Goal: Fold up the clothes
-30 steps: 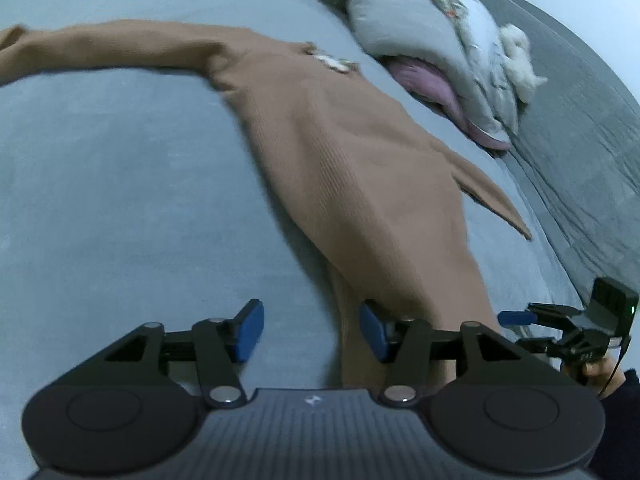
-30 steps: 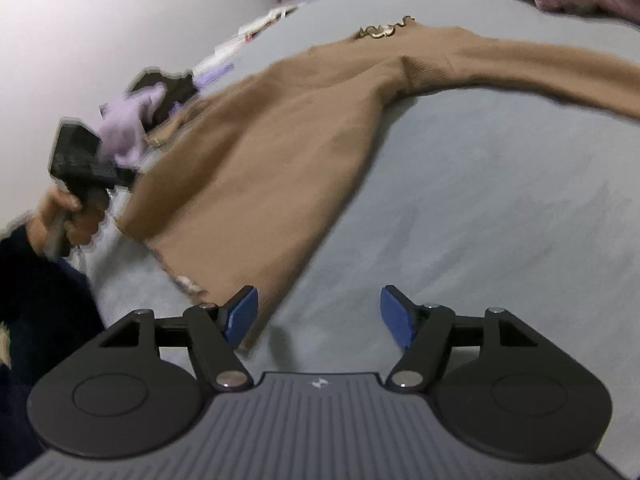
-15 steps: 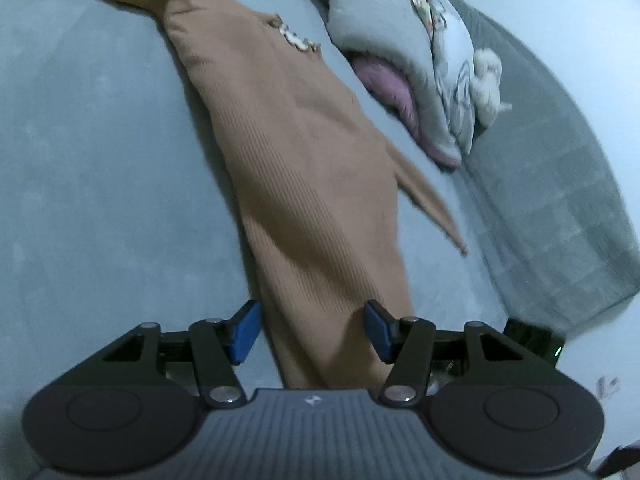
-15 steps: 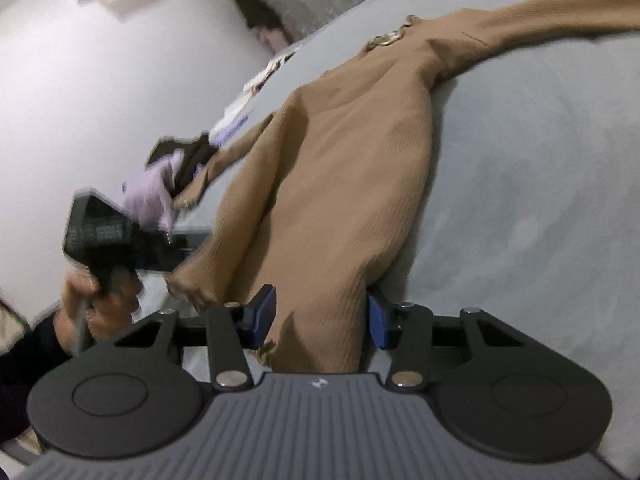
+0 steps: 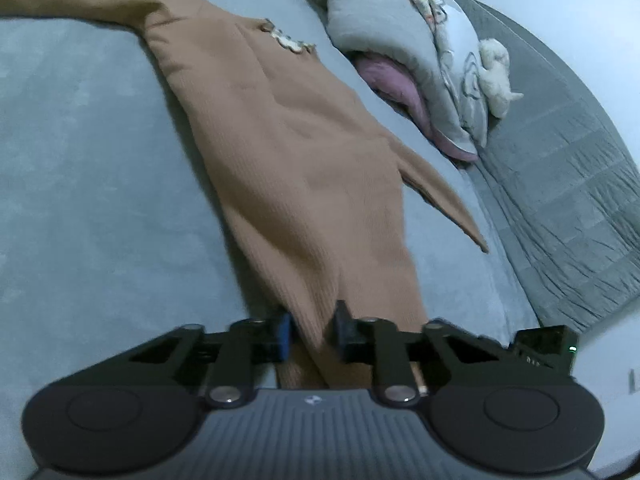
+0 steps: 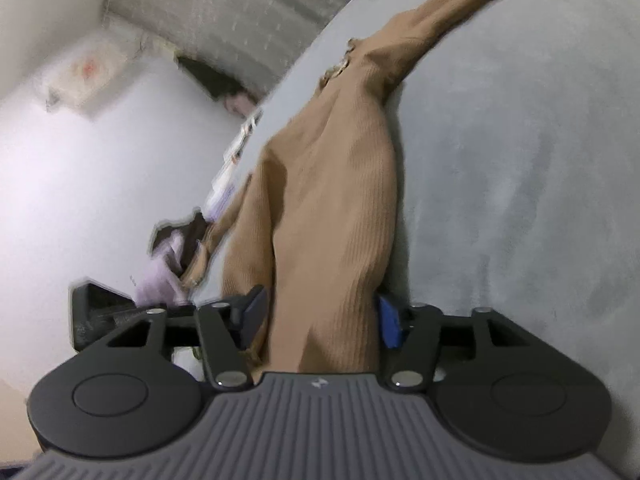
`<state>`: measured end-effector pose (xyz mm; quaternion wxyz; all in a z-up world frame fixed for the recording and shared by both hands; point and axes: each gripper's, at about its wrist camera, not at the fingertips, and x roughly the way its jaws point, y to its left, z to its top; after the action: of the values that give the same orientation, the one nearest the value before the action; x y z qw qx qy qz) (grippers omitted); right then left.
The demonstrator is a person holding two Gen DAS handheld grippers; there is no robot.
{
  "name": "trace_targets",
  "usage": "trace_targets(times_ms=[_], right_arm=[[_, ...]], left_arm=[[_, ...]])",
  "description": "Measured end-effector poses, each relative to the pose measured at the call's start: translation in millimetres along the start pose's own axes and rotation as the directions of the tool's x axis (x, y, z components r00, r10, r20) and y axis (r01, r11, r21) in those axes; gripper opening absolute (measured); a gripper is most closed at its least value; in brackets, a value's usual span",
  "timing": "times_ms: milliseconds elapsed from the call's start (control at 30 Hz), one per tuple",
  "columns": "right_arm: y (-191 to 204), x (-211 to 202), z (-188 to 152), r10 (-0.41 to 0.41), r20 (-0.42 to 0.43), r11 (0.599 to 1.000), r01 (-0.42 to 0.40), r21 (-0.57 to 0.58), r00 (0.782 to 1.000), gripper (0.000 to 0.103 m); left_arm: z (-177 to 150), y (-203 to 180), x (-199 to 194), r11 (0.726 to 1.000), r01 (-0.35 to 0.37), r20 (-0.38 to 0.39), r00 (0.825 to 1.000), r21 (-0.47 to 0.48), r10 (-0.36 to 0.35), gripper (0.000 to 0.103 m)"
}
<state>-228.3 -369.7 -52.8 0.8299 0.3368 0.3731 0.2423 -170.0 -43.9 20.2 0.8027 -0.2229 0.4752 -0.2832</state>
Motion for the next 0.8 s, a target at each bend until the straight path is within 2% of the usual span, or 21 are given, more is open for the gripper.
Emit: trace_targets(times_ms=[33,167,333,400,500,567,600,667,700,767,800], right_arm=[[3,1,1,-0.034,-0.007,0.999,0.034,-0.034,0.999,0.015],[25,-6,6,-0.074,0.004,0.984,0.074,-0.164,0.997,0.014],[69,-18,13,-0.116,0.043,0.926,0.123,-0.358,0.992,0.013],[78,-29,20,-0.132,0.055,0.915,0.143,-0.376,0.990,0.013],[89,-55,26,-0.188,0.074,0.888,0.202,-0.413,0.979,0.013],[84,-66,26,-0.207,0.039,0.893,0.205,-0.401,0.978,0.014],[77,-65,24,-0.214,0.003,0.898,0.198,-0.393,0.977,0.014],[66,-65,22,-0.232,-0.060,0.898,0.190,-0.396,0.971,0.018],[63,-67,22,-0.241,-0.066,0.898,0.196,-0.395,0.968,0.021],[52,-75,26,-0.236,-0.048,0.911,0.204,-0.359,0.970,0.035],[45,-79,29,-0.226,-0.034,0.924,0.203,-0.323,0.974,0.047]], left_arm=[[0,-1,-6,1.000,-0.003,0.012,1.000,-0.001,0.003,0.015],[2,3,-34,0.998,0.051,0.074,0.996,-0.048,-0.048,0.015],[3,17,-61,0.985,0.115,0.113,0.988,-0.126,-0.101,0.014],[3,23,-79,0.979,0.144,0.141,0.982,-0.146,-0.124,0.014],[-1,33,-113,0.975,0.184,0.152,0.975,-0.127,-0.164,0.014],[-5,40,-123,0.976,0.188,0.141,0.975,-0.114,-0.171,0.014],[-7,46,-125,0.979,0.166,0.130,0.980,-0.116,-0.151,0.014],[-10,58,-124,0.982,0.114,0.110,0.989,-0.152,-0.097,0.011],[-12,64,-122,0.982,0.088,0.093,0.993,-0.168,-0.073,0.011],[-12,68,-118,0.986,0.047,0.066,0.997,-0.162,-0.037,0.011],[-12,68,-114,0.988,0.018,0.049,0.999,-0.150,-0.010,0.012]])
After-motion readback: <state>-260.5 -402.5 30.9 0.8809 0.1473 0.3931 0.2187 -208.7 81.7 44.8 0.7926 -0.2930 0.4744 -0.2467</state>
